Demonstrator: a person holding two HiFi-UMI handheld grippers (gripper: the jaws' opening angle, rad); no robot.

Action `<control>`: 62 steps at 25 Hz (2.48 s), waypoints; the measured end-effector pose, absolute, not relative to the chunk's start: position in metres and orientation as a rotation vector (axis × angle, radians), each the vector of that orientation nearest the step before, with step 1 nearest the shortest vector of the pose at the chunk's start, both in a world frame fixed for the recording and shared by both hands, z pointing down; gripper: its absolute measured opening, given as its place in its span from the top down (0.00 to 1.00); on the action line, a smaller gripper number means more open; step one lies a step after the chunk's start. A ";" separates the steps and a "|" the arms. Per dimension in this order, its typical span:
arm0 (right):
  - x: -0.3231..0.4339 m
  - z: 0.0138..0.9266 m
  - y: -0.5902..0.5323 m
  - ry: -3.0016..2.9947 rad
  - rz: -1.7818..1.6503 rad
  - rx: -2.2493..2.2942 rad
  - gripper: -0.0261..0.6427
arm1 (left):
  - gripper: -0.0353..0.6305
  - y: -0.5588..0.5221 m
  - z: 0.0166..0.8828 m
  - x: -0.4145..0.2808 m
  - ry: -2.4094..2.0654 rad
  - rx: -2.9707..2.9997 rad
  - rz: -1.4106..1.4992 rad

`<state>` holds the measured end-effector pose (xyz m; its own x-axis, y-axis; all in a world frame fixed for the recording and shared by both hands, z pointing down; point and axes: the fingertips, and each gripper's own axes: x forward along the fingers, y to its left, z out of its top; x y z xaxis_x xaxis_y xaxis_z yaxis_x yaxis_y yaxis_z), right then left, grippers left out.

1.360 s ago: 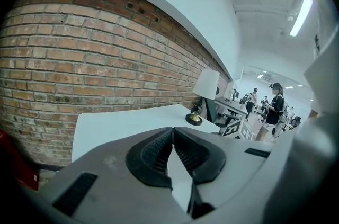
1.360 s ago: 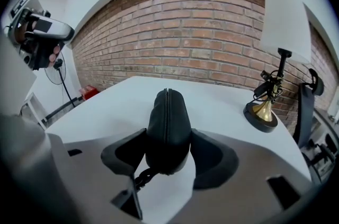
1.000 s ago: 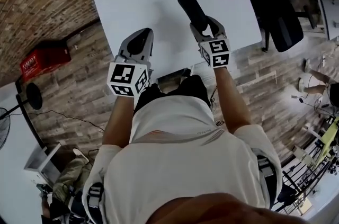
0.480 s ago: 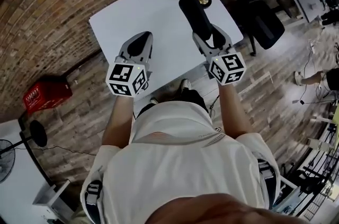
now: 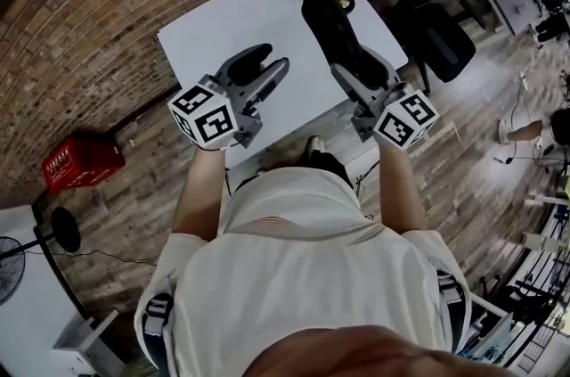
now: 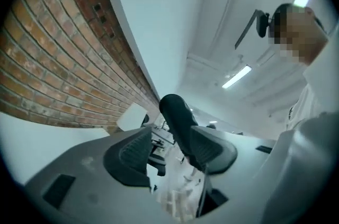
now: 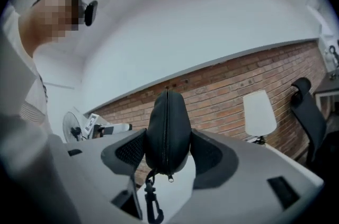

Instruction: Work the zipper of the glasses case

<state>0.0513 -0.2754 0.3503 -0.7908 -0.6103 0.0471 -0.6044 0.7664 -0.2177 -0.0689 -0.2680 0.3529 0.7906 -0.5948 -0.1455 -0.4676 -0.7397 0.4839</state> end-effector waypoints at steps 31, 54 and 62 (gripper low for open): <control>0.032 0.344 -0.210 2.852 -0.476 -0.679 0.55 | 0.54 -0.261 0.299 -0.038 -0.449 2.465 -0.756; -0.011 0.376 -0.229 2.962 -0.038 -1.285 0.81 | 0.54 -0.289 0.286 -0.060 -0.718 2.371 -0.882; -0.004 0.378 -0.231 2.949 0.040 -1.410 0.89 | 0.54 -0.285 0.285 -0.061 -0.775 2.373 -0.906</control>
